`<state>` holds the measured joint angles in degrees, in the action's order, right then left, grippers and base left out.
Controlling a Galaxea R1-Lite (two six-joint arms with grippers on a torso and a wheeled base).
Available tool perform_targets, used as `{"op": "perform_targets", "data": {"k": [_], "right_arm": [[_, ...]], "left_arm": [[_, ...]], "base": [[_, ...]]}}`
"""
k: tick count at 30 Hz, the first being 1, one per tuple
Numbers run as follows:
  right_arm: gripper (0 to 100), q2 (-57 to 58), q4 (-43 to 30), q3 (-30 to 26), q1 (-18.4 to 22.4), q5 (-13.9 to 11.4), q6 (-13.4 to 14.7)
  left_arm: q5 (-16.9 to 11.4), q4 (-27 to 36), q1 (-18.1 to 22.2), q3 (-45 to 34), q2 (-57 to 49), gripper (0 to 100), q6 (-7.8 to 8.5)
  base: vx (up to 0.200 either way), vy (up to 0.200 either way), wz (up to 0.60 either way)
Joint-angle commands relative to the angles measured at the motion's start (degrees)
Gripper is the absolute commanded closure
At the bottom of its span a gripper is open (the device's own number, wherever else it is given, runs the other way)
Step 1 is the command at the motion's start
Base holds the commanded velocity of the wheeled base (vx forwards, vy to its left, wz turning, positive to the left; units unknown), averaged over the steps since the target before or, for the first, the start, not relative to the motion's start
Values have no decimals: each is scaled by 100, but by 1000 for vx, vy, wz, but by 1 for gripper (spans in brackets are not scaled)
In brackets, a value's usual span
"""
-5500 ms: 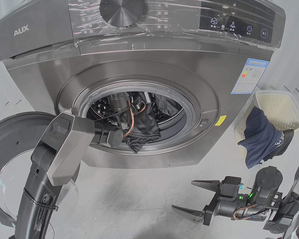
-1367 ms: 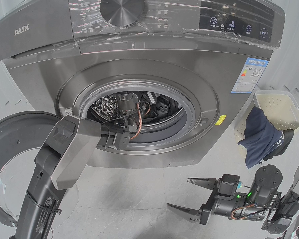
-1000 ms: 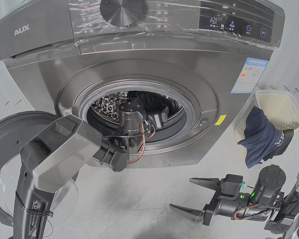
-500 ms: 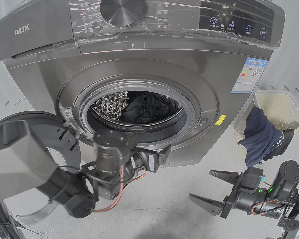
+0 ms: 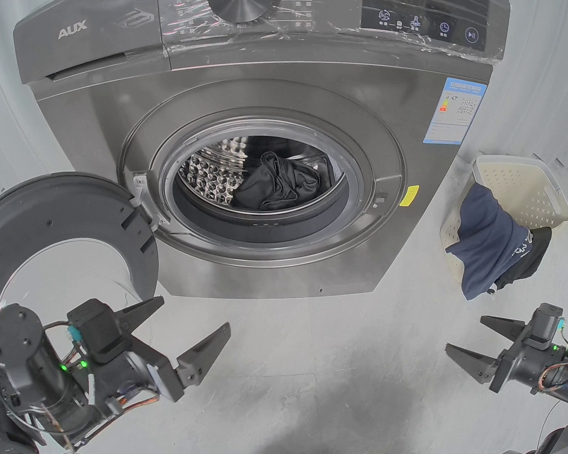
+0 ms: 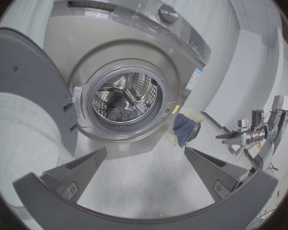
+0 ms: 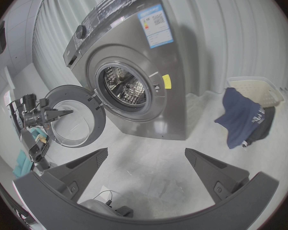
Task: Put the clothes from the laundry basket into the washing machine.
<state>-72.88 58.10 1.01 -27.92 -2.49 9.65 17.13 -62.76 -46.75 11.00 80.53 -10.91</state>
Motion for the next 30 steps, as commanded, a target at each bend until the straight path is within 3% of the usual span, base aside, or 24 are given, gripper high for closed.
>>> {"op": "perform_targets", "data": {"k": [1, 5, 6, 11, 18, 23, 30], "right_arm": [[0, 1777, -976, -101, 568, 73, -16], [0, 2067, -1134, -75, 797, 73, -16], [0, 2251, -1213, -75, 1034, 64, -25], [0, 2436, -1398, -75, 1324, 47, -139], [0, 2471, -1670, -31, 1403, 38, -139], [0, 2497, -1741, -40, 1473, 38, -148], [0, 2568, -1873, -48, 1649, 11, -157]], "left_arm": [[256, 194, -9, -889, -1400, 0, 168], [405, 211, -9, -968, -1549, 0, 212], [476, 229, -1, -977, -1672, 0, 212], [476, 255, 34, -1020, -1707, 0, 203], [493, 457, 52, -1100, -1725, 0, 256], [528, 633, 412, -1100, -1822, 0, 221], [502, 1538, 667, -1100, -2630, 0, 195]], "base": [[0, 0, 0], [0, 0, 0], [0, 0, 0], [0, -200, 0], [0, -200, 0], [0, -200, 0], [0, -200, 0]]}}
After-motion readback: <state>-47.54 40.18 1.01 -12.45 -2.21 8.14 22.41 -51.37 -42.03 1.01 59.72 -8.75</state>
